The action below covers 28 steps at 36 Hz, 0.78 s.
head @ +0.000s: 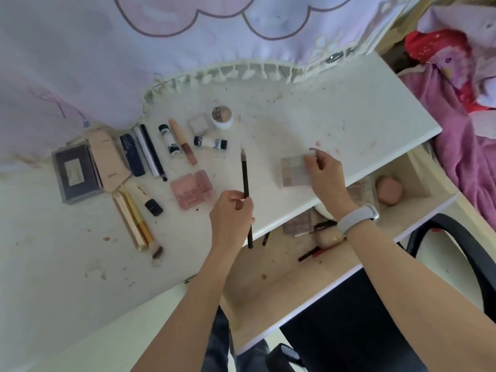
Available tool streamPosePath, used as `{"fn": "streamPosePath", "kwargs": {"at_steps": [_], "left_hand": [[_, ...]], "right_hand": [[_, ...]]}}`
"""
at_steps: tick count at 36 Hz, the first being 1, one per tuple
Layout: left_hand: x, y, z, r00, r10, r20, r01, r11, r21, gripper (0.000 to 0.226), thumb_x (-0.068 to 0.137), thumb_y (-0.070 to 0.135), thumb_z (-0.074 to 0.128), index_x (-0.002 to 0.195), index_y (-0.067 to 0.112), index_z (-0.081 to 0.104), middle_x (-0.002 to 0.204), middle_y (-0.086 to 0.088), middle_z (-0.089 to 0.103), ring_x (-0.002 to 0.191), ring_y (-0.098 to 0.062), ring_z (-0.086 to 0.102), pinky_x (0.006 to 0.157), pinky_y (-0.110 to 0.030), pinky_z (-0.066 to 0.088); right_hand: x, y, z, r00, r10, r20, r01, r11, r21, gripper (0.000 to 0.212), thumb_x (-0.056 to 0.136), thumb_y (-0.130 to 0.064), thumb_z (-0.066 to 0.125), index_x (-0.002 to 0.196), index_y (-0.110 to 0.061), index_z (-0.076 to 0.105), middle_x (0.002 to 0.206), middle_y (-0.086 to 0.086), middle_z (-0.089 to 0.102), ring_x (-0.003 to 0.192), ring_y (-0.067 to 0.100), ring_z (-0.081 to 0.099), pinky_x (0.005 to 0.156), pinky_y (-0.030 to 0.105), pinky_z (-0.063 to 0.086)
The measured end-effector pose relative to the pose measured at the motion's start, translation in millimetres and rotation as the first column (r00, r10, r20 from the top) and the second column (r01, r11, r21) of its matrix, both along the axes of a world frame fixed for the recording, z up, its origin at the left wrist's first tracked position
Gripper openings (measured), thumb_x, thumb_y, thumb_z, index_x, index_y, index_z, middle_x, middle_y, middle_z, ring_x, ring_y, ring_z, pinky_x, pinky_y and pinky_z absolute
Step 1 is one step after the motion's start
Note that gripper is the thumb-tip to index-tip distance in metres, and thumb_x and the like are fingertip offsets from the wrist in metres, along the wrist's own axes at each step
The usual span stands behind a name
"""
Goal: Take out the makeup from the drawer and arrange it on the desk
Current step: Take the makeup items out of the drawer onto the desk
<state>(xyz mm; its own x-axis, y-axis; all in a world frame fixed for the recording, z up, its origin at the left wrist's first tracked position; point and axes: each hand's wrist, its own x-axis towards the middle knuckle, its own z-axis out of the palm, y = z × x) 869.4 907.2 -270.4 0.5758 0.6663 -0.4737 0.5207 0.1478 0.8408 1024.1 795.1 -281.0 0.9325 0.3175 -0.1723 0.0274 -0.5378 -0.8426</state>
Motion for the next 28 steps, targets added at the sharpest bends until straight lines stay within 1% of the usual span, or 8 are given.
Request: {"fn": "streamPosePath", "kwargs": {"at_steps": [5,8,11,14,17,20,24,28], "left_hand": [[23.9,3.8,0.0,0.997,0.069,-0.031,-0.068,0.997,0.032,0.008,0.091,0.014,0.051,0.098,0.014,0.054,0.078,0.003,0.057,0.073,-0.021,0.062,0.073,-0.039,0.057],[26.6,4.0,-1.8,0.996,0.076,-0.034,-0.071,0.989,0.133,0.017,0.092,0.014,0.052,0.108,0.010,0.049,0.070,0.005,0.056,0.066,-0.016,0.061,0.061,-0.028,0.049],[25.5,1.5,-4.3,0.998,0.028,-0.061,-0.013,0.974,0.224,0.021,0.092,0.015,0.052,0.111,0.013,0.046,0.062,0.011,0.054,0.063,-0.005,0.055,0.063,-0.026,0.042],[25.3,2.0,-4.5,0.998,-0.008,-0.055,0.020,0.976,0.217,0.028,0.093,0.014,0.050,0.120,0.012,0.046,0.081,0.006,0.062,0.078,-0.011,0.058,0.073,-0.024,0.044],[25.7,4.0,-3.7,0.994,-0.104,-0.036,0.110,0.958,0.266,0.035,0.094,0.011,0.048,0.129,0.011,0.046,0.108,-0.002,0.059,0.100,-0.017,0.057,0.089,-0.029,0.046],[21.3,4.5,-8.3,0.942,-0.306,-0.140,0.336,0.835,0.436,0.041,0.095,0.015,0.046,0.136,0.013,0.043,0.132,-0.004,0.049,0.121,-0.019,0.043,0.099,-0.029,0.037],[13.7,2.1,-15.2,0.772,-0.463,-0.436,0.636,0.540,0.552,0.053,0.096,0.029,0.042,0.145,0.015,0.028,0.153,-0.005,0.024,0.134,-0.025,0.023,0.104,-0.037,0.028],[18.2,2.1,-15.5,0.688,-0.459,-0.562,0.725,0.450,0.521,0.060,0.097,0.038,0.037,0.148,0.014,0.014,0.157,-0.006,0.008,0.136,-0.027,0.016,0.104,-0.041,0.026]], "right_hand": [[4.9,31.1,-3.6,0.996,0.079,0.037,-0.074,0.990,-0.117,0.038,0.094,-0.025,0.050,0.128,-0.009,0.053,0.084,0.001,0.064,0.078,0.017,0.056,0.068,0.024,0.039],[5.4,41.8,-6.4,0.993,0.115,0.019,-0.111,0.981,-0.157,0.041,0.094,-0.023,0.050,0.133,-0.010,0.049,0.076,-0.007,0.055,0.076,0.014,0.053,0.071,0.026,0.041],[4.1,46.9,-4.3,0.988,0.150,0.037,-0.140,0.972,-0.189,0.042,0.094,-0.021,0.049,0.134,-0.009,0.047,0.091,0.005,0.062,0.087,0.021,0.057,0.081,0.033,0.047],[4.2,48.6,-3.9,0.977,0.207,0.057,-0.190,0.957,-0.220,0.042,0.094,-0.018,0.050,0.135,-0.007,0.045,0.119,0.013,0.060,0.107,0.025,0.055,0.091,0.027,0.040],[3.9,47.9,-2.7,0.959,0.269,0.085,-0.244,0.941,-0.235,0.040,0.095,-0.012,0.047,0.134,-0.007,0.047,0.126,0.012,0.055,0.094,0.015,0.052,0.082,0.011,0.031],[0.2,42.4,-0.9,0.949,0.291,0.119,-0.262,0.942,-0.211,0.034,0.094,-0.007,0.045,0.128,-0.005,0.053,0.126,0.011,0.054,0.091,0.011,0.050,0.081,0.008,0.031],[-10.2,29.8,-3.9,0.939,0.297,0.176,-0.264,0.946,-0.189,0.031,0.094,-0.003,0.043,0.120,-0.004,0.059,0.123,0.010,0.056,0.099,0.014,0.054,0.085,0.011,0.036],[-13.5,19.7,-2.7,0.931,0.322,0.174,-0.298,0.943,-0.151,0.032,0.095,-0.001,0.042,0.121,-0.005,0.059,0.124,0.008,0.058,0.113,0.018,0.054,0.091,0.009,0.033]]}}
